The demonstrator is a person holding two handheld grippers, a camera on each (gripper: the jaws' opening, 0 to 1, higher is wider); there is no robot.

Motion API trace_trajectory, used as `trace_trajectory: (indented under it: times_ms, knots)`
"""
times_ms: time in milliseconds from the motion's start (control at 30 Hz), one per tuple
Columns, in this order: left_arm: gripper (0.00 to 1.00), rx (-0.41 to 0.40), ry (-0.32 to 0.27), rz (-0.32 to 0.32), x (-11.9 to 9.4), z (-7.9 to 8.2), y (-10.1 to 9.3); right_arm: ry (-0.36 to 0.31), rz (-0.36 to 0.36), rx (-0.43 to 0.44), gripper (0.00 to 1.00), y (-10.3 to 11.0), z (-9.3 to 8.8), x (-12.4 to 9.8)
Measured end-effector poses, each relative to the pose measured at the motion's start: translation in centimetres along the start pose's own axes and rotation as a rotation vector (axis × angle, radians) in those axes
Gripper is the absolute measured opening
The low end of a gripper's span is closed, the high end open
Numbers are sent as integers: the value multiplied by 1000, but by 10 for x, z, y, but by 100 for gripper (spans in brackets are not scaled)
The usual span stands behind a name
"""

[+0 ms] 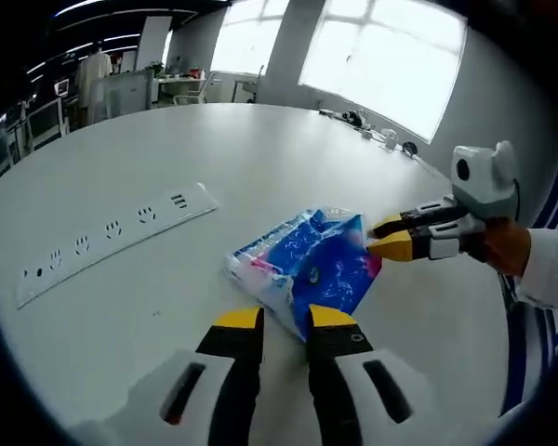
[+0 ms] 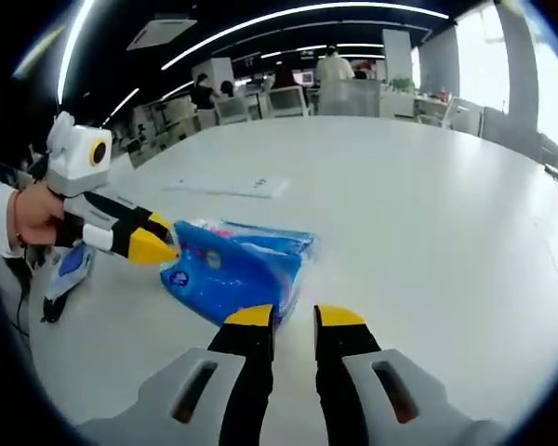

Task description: Arrange the tabletop items into an orderly group along one side of the table until the central work area is clear of visible clutter.

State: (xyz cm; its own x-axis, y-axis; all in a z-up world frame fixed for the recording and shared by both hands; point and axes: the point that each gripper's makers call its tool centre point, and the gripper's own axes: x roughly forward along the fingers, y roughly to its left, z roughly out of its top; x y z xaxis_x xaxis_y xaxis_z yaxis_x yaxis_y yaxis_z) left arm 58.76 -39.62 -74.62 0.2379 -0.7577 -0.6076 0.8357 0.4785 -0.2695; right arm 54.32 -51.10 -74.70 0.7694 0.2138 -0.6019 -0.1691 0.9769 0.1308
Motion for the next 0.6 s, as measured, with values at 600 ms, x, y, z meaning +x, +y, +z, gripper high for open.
trace_trajectory:
  times_ms: [600]
  knots:
    - [52, 43, -32, -28, -19, 15, -8, -40, 0, 18, 31, 9, 16, -12]
